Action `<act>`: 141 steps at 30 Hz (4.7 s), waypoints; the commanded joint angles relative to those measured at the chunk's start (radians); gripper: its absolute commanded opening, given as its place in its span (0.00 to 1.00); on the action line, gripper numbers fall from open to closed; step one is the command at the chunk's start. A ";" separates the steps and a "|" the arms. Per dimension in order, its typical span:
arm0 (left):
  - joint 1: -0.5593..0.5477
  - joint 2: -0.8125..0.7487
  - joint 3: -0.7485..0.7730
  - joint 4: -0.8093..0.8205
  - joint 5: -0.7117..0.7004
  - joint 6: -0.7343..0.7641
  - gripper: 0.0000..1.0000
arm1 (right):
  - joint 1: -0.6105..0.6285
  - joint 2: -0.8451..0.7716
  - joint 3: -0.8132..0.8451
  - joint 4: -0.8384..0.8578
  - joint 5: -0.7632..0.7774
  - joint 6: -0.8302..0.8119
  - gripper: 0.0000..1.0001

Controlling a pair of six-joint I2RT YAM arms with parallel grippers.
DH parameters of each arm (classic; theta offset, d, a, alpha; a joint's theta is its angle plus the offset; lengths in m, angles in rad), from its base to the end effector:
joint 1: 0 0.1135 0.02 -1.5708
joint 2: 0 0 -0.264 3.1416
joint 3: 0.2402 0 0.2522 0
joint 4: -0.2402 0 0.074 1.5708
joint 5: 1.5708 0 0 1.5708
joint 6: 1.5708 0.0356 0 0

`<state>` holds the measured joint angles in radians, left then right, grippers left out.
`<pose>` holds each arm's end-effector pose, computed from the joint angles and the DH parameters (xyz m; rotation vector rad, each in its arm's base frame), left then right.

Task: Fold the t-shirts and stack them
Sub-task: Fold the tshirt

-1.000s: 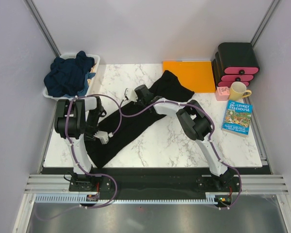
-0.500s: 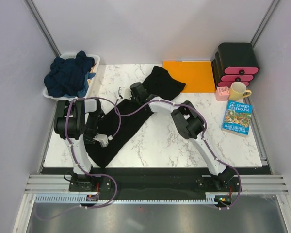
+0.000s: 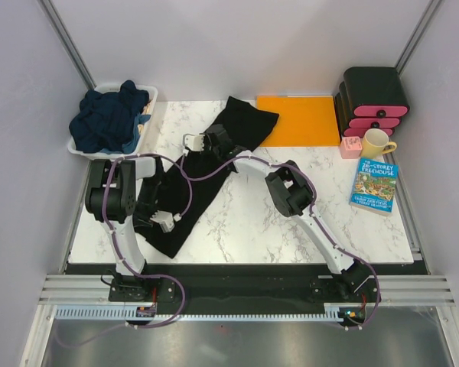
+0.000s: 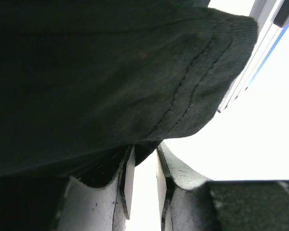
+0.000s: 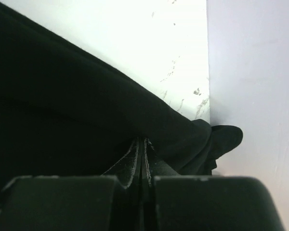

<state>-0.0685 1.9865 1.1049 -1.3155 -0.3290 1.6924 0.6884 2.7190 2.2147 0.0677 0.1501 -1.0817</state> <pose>0.2657 -0.0067 0.1169 -1.9843 -1.4670 0.2975 0.4692 0.3791 0.1098 -1.5041 1.3558 -0.4009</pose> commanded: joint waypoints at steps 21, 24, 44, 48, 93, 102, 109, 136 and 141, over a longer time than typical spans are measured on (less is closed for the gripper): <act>-0.113 -0.186 -0.045 -0.004 0.134 0.118 0.49 | 0.017 -0.301 -0.233 0.195 0.065 0.091 0.51; -0.113 -0.213 0.006 -0.045 0.159 0.095 0.51 | 0.022 -0.352 -0.240 0.156 0.088 0.095 0.52; 0.144 -0.176 0.480 0.018 0.435 -0.431 0.02 | -0.127 -0.371 -0.308 -0.224 0.220 0.450 0.00; 0.173 -0.227 0.461 0.042 0.444 -0.473 0.02 | -0.158 -0.306 -0.273 -0.226 0.204 0.431 0.00; 0.136 -0.451 0.323 0.344 0.372 -0.586 0.02 | -0.132 -0.198 -0.288 0.642 0.136 -0.121 0.26; 0.137 -0.497 0.294 0.424 0.420 -0.649 0.02 | -0.109 -0.418 -0.279 0.384 0.425 0.092 0.17; 0.183 -0.532 0.303 0.496 0.439 -0.750 0.02 | -0.043 -0.565 -0.283 -0.544 -0.237 0.394 0.00; 0.532 -0.675 0.191 0.654 0.665 -1.043 0.02 | 0.355 -0.331 -0.234 -0.646 -0.347 0.339 0.00; 0.533 -0.730 0.177 0.653 0.653 -1.030 0.02 | 0.353 -0.320 -0.308 -0.644 -0.314 0.330 0.00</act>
<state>0.4568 1.3209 1.2884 -0.6998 0.3016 0.6910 1.0569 2.3764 1.9575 -0.5621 -0.1802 -0.7475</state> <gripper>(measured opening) 0.025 0.006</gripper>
